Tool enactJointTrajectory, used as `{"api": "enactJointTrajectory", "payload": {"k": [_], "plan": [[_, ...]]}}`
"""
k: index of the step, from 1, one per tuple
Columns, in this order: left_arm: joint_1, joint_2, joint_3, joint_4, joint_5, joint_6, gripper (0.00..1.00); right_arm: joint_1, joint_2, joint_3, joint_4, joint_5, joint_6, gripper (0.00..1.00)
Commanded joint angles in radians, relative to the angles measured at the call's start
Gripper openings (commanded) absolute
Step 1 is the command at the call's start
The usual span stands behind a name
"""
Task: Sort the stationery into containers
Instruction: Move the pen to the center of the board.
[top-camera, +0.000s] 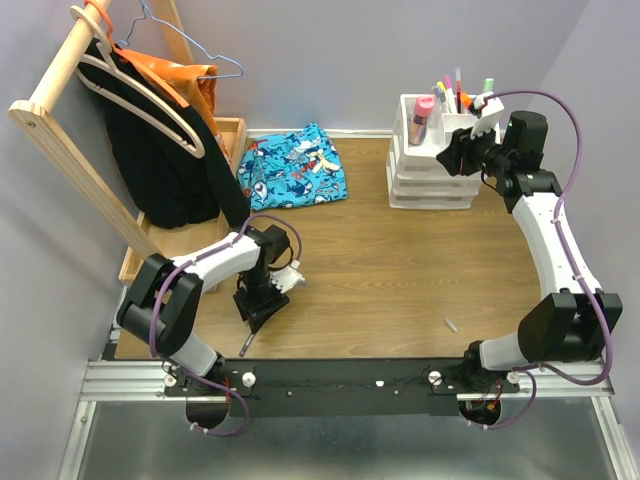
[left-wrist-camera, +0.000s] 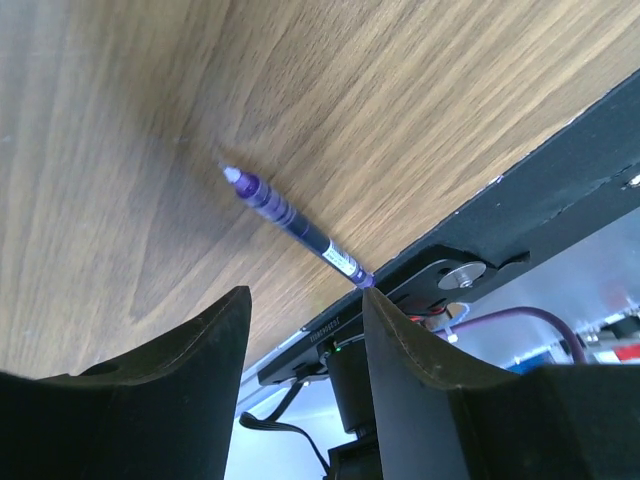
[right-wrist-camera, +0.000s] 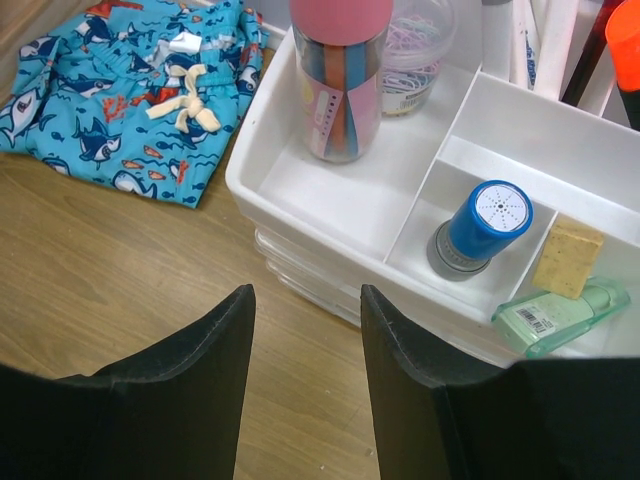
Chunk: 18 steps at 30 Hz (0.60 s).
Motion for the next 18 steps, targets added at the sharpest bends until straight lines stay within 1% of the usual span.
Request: {"api": "enactJointTrajectory", "payload": {"k": [1, 5, 12, 18], "plan": [[-0.013, 0.05, 0.012, -0.005, 0.016, 0.0, 0.57, -0.002, 0.006, 0.031, 0.001, -0.008, -0.007, 0.54], [-0.017, 0.09, 0.012, 0.003, -0.004, -0.009, 0.57, -0.003, -0.004, 0.017, 0.007, -0.006, -0.012, 0.54], [-0.042, 0.113, 0.017, 0.024, -0.043, -0.034, 0.55, -0.003, -0.009, 0.008, 0.013, -0.006, -0.023, 0.54], [-0.072, 0.135, 0.008, 0.056, -0.114, -0.068, 0.49, -0.003, -0.023, -0.008, 0.021, -0.003, -0.046, 0.54]]}}
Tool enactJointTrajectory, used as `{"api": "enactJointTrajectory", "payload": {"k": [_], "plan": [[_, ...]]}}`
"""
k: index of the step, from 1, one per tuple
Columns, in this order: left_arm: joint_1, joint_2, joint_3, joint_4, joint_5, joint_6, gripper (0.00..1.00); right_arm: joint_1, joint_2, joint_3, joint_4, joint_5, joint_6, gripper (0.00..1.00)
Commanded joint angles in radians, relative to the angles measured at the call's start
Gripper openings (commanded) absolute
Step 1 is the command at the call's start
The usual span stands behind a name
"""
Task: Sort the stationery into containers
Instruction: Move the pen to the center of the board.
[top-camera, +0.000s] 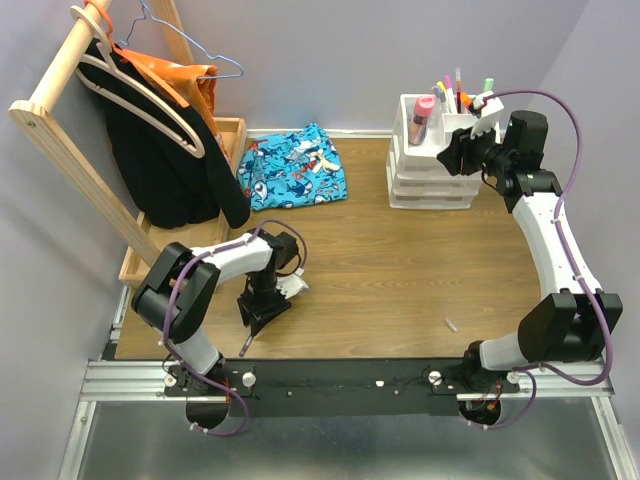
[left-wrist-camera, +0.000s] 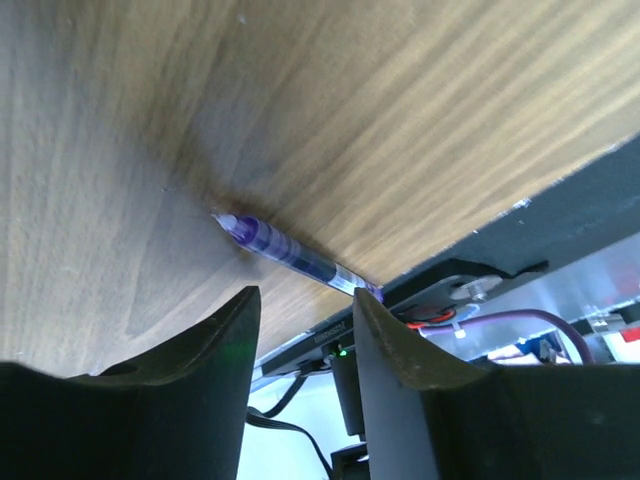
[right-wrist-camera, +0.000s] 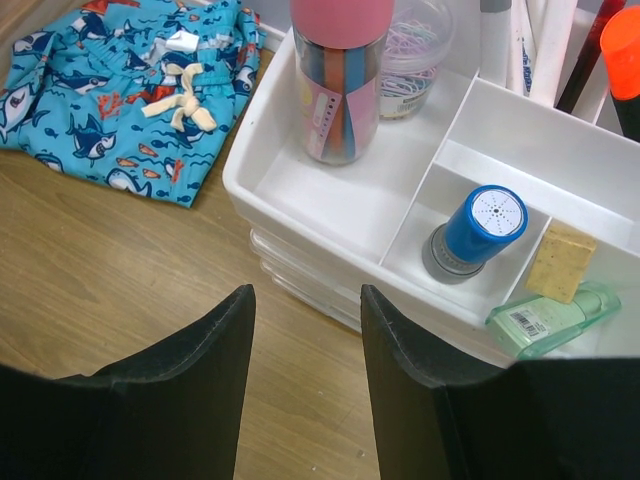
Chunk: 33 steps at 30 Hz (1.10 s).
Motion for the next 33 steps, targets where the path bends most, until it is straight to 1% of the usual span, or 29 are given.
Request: {"api": "enactJointTrajectory", "payload": {"k": [1, 4, 11, 13, 18, 19, 21, 23, 24, 25, 27, 28, 31, 33], "plan": [[-0.025, 0.029, 0.005, 0.037, -0.079, -0.033, 0.48, -0.003, -0.026, -0.017, 0.018, -0.003, -0.03, 0.54], [-0.039, 0.052, 0.002, 0.051, -0.105, -0.042, 0.47, -0.003, -0.029, -0.022, 0.018, -0.003, -0.037, 0.54], [-0.094, 0.076, 0.03, 0.058, -0.112, -0.051, 0.46, -0.003, -0.038, -0.025, 0.013, 0.003, -0.073, 0.54], [-0.1, 0.093, 0.037, 0.061, -0.114, -0.057, 0.42, -0.003, -0.038, -0.026, 0.019, 0.0, -0.076, 0.54], [-0.103, 0.133, 0.068, 0.072, -0.131, -0.072, 0.36, -0.003, -0.036, -0.016, 0.023, -0.012, -0.093, 0.54], [-0.103, 0.135, 0.071, 0.072, -0.131, -0.072, 0.32, -0.003, -0.038, -0.016, 0.027, -0.011, -0.099, 0.54], [-0.105, 0.138, 0.08, 0.071, -0.129, -0.077, 0.28, -0.003, -0.039, -0.017, 0.032, -0.008, -0.107, 0.54], [-0.105, 0.142, 0.094, 0.069, -0.129, -0.082, 0.26, -0.003, -0.041, -0.022, 0.033, -0.003, -0.112, 0.54], [-0.103, 0.145, 0.099, 0.071, -0.128, -0.082, 0.24, -0.003, -0.041, -0.026, 0.038, -0.002, -0.115, 0.54], [-0.105, 0.147, 0.108, 0.072, -0.128, -0.088, 0.19, -0.003, -0.042, -0.028, 0.042, 0.0, -0.115, 0.54], [-0.103, 0.144, 0.145, 0.072, -0.11, -0.109, 0.13, -0.003, -0.046, -0.029, 0.046, 0.003, -0.112, 0.54], [-0.103, 0.139, 0.162, 0.078, -0.105, -0.117, 0.06, -0.003, -0.046, -0.029, 0.044, 0.009, -0.109, 0.54], [-0.103, 0.135, 0.257, 0.094, -0.079, -0.135, 0.03, -0.003, -0.053, -0.032, 0.044, 0.021, -0.119, 0.54], [-0.103, 0.159, 0.342, 0.098, -0.048, -0.129, 0.03, -0.003, -0.061, -0.046, 0.052, 0.028, -0.144, 0.54]]}}
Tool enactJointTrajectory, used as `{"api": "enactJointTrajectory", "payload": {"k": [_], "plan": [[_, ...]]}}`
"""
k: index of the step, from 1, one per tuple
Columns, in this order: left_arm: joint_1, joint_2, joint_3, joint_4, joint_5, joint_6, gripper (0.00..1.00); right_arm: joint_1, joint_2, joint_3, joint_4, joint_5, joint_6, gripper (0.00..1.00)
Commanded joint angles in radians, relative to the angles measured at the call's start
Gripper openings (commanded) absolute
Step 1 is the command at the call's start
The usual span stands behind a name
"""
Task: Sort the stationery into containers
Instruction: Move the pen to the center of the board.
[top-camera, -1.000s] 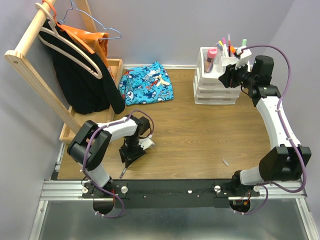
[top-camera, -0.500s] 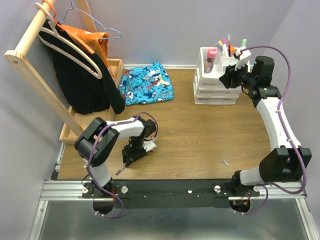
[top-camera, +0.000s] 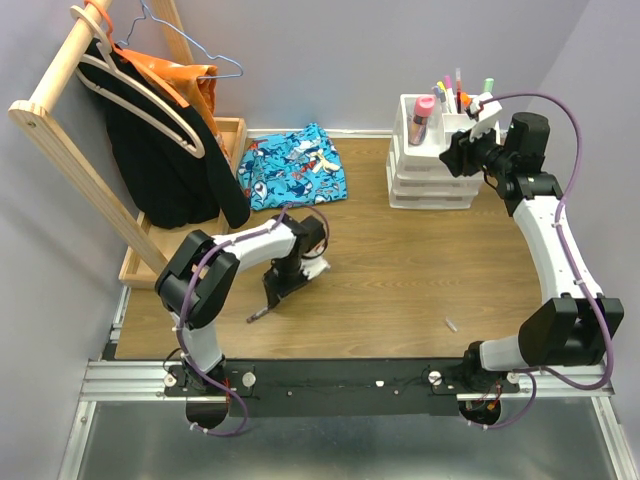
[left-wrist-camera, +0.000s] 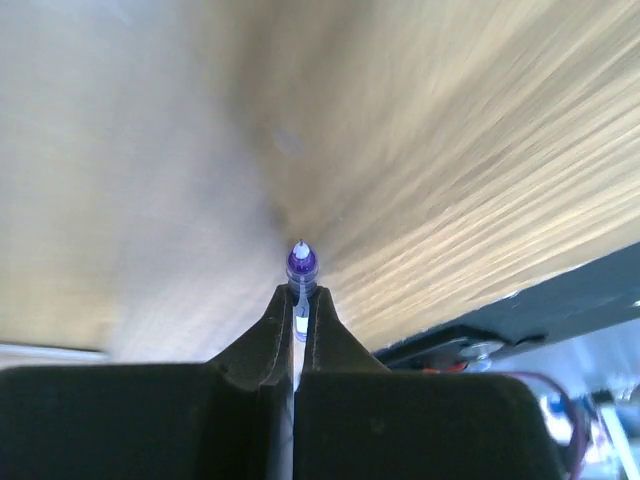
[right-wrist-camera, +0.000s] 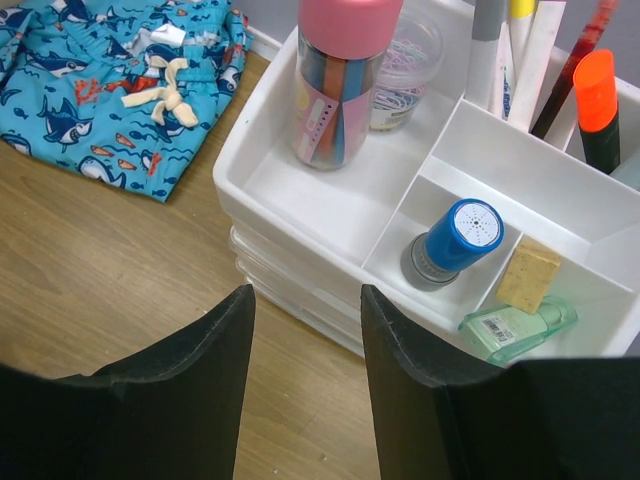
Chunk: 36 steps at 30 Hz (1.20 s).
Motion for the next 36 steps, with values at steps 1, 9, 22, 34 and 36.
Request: {"api": "enactJointTrajectory", "payload": {"k": [1, 9, 22, 34, 36], "plan": [[-0.006, 0.03, 0.181, 0.073, 0.061, -0.031, 0.03, -0.003, -0.041, -0.03, 0.033, 0.028, -0.055, 0.54], [-0.035, 0.224, 0.428, 0.111, 0.108, -0.02, 0.05, -0.003, -0.055, -0.053, 0.041, 0.032, -0.081, 0.54], [-0.034, 0.164, 0.267, 0.207, 0.096, -0.055, 0.36, -0.003, -0.148, -0.165, 0.078, 0.061, -0.055, 0.54], [-0.041, 0.325, 0.369, 0.069, 0.042, -0.034, 0.29, -0.003, -0.184, -0.215, 0.109, 0.067, -0.047, 0.54], [-0.041, 0.346, 0.387, 0.064, 0.045, -0.032, 0.26, -0.003, -0.201, -0.232, 0.109, 0.077, -0.059, 0.54]]}}
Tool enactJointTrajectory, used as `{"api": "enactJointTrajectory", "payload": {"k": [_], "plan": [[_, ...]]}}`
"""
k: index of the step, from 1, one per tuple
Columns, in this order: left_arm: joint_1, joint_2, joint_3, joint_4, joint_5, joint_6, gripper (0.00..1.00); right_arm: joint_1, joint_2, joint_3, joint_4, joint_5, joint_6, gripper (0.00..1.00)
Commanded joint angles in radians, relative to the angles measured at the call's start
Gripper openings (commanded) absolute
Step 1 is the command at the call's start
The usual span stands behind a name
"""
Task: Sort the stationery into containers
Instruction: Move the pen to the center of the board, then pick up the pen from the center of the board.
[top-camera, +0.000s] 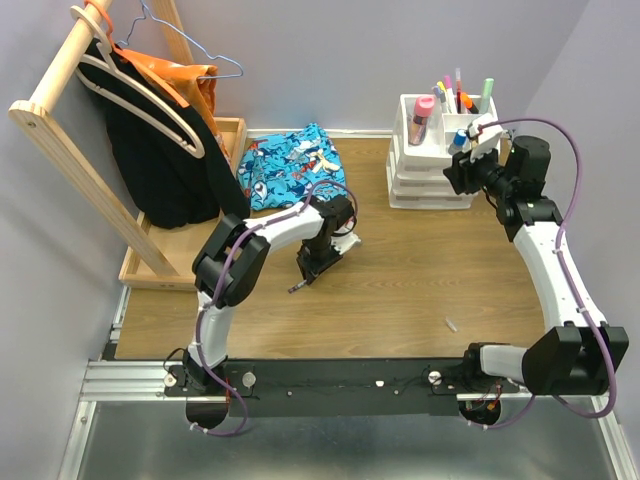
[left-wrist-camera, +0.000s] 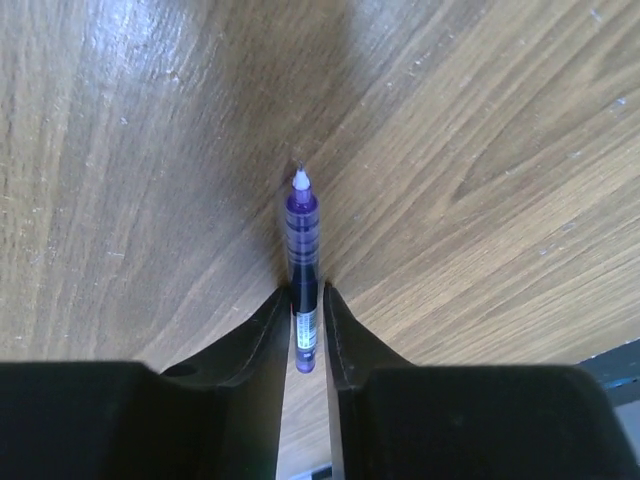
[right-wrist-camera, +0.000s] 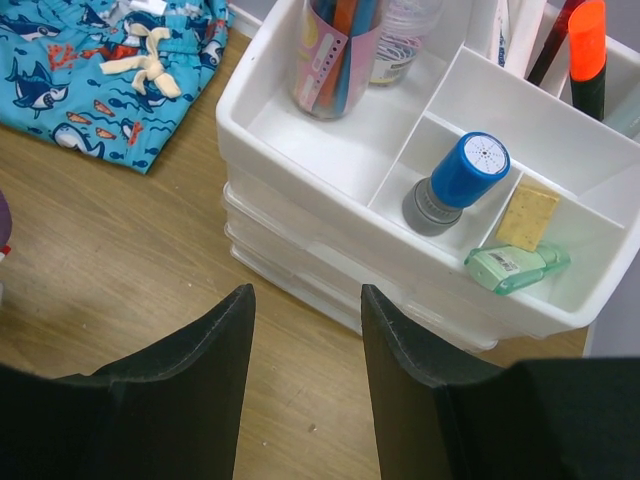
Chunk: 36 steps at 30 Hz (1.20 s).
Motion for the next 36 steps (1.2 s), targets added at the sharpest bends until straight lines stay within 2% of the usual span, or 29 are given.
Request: {"api": "enactJointTrajectory", "payload": {"k": [1, 3, 4, 6, 7, 9, 13, 14, 17, 19, 20, 21, 23, 24, 27, 31, 32, 36], "plan": [[-0.006, 0.101, 0.008, -0.03, -0.013, 0.012, 0.23, -0.003, -0.056, -0.042, 0.033, 0.031, -0.01, 0.54], [-0.006, 0.117, 0.017, -0.03, -0.01, 0.011, 0.17, -0.003, -0.075, -0.051, 0.033, 0.031, -0.012, 0.54], [-0.006, 0.12, 0.019, -0.035, 0.004, 0.013, 0.07, -0.003, -0.08, -0.055, 0.031, 0.028, -0.01, 0.54], [-0.006, 0.12, 0.031, -0.043, 0.033, 0.018, 0.0, -0.003, -0.095, -0.057, 0.03, 0.026, 0.017, 0.54], [-0.003, 0.07, 0.047, -0.079, 0.109, 0.031, 0.0, -0.003, -0.103, -0.033, 0.014, 0.046, 0.121, 0.54], [0.015, -0.03, 0.068, -0.11, 0.167, 0.042, 0.0, -0.003, -0.105, -0.014, -0.031, 0.022, 0.242, 0.54], [0.063, -0.162, 0.154, -0.156, 0.28, 0.05, 0.0, -0.003, -0.125, -0.034, -0.015, -0.162, 0.437, 0.54], [0.078, -0.187, 0.204, -0.161, 0.349, 0.041, 0.0, -0.003, -0.125, -0.052, 0.0, -0.2, 0.465, 0.54], [0.147, -0.19, 0.324, -0.176, 0.45, 0.027, 0.0, -0.003, -0.088, -0.043, 0.06, -0.32, 0.543, 0.54], [0.19, -0.179, 0.385, -0.184, 0.561, 0.045, 0.0, -0.003, -0.047, -0.019, 0.082, -0.377, 0.602, 0.54], [0.209, -0.16, 0.451, -0.191, 0.614, 0.056, 0.0, -0.003, -0.001, -0.002, 0.082, -0.458, 0.616, 0.54], [0.222, -0.152, 0.477, -0.191, 0.717, 0.062, 0.0, -0.003, 0.024, 0.032, 0.086, -0.49, 0.654, 0.54], [0.256, -0.126, 0.549, -0.173, 0.779, 0.042, 0.0, -0.003, 0.046, 0.015, 0.199, -0.602, 0.735, 0.54], [0.261, -0.116, 0.571, -0.167, 0.808, 0.041, 0.0, -0.003, 0.064, -0.008, 0.324, -0.619, 0.831, 0.54], [0.275, -0.092, 0.617, -0.118, 0.917, 0.002, 0.0, 0.012, 0.12, -0.026, 0.504, -0.652, 0.962, 0.56], [0.276, -0.078, 0.611, -0.034, 1.052, -0.091, 0.0, 0.069, 0.18, 0.015, 0.62, -0.693, 0.981, 0.58], [0.276, -0.07, 0.602, -0.006, 1.098, -0.158, 0.0, 0.095, 0.191, 0.024, 0.629, -0.702, 0.979, 0.59], [0.278, -0.066, 0.599, 0.155, 1.147, -0.306, 0.0, 0.15, 0.228, 0.07, 0.558, -0.692, 0.906, 0.59]]}}
